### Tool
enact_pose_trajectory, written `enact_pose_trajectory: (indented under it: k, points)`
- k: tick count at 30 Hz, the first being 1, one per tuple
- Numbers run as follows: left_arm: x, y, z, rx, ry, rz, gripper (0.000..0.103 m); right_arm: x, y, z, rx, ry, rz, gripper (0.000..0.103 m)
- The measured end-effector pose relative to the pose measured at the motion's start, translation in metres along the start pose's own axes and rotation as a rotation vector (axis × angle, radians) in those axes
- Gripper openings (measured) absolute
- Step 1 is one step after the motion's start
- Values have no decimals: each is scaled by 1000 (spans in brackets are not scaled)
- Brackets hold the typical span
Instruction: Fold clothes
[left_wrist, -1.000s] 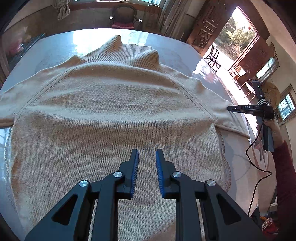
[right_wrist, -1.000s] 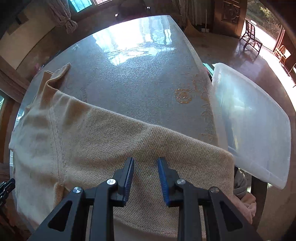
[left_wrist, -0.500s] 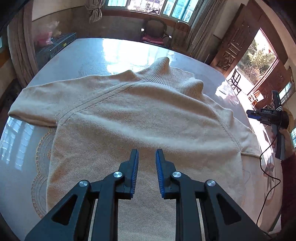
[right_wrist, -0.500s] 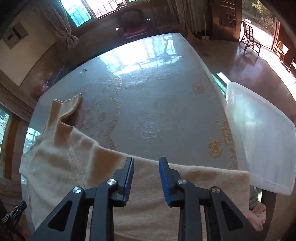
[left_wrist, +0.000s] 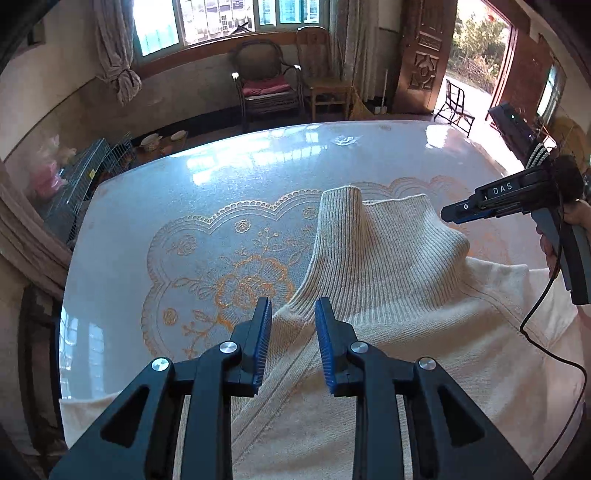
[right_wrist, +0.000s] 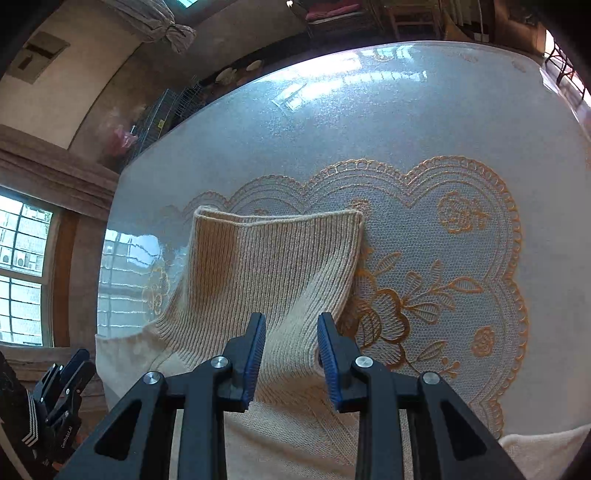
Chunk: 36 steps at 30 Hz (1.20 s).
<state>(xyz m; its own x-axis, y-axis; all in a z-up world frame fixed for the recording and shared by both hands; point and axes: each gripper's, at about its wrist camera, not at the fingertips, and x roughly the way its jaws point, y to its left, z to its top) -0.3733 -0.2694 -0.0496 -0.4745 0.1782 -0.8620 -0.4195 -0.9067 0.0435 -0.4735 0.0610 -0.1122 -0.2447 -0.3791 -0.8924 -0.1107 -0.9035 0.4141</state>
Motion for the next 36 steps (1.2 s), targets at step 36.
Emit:
enact_pose_trajectory:
  k: [36]
  points:
    - [114,19,27,-174,102,29,3,34,32,-1,-355,-57,-409,6]
